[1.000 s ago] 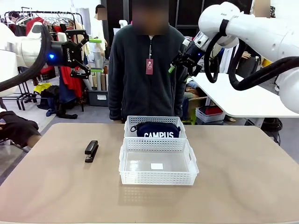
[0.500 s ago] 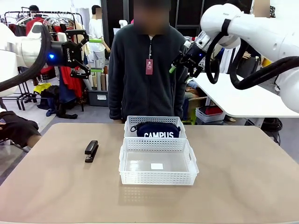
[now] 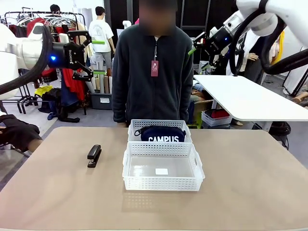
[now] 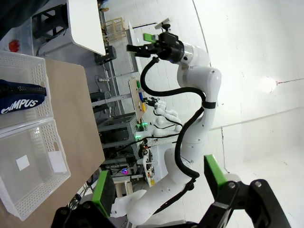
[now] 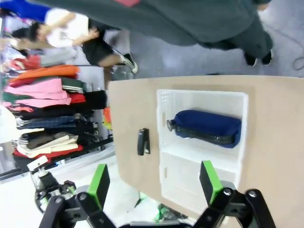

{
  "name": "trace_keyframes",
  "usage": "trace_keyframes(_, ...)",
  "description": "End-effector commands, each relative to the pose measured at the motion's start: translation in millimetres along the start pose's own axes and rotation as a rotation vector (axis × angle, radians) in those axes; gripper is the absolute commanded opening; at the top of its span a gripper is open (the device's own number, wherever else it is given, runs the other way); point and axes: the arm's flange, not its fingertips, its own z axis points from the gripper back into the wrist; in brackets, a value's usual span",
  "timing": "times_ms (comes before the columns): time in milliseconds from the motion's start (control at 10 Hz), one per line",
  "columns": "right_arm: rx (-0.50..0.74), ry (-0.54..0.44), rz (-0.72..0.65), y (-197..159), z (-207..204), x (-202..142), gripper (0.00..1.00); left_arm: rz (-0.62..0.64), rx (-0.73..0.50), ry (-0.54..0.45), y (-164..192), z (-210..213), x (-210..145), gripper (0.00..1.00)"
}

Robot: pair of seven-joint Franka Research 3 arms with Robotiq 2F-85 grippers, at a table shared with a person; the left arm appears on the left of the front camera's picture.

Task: Distribute items into two baskets.
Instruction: Pick up the Stapler that the person points to.

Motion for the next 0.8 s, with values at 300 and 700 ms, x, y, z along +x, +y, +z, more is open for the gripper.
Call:
trace_keyframes(300, 0.33, 0.085, -0.025, -58, 38, -62, 1.0, 0.003, -0.005, 0.003, -2, 0, 0, 1.0)
trace_keyframes(700, 0.554, 0.029, 0.064, -89, 31, -98, 1.0, 0.003, -0.005, 0.003, -2, 0, 0, 1.0)
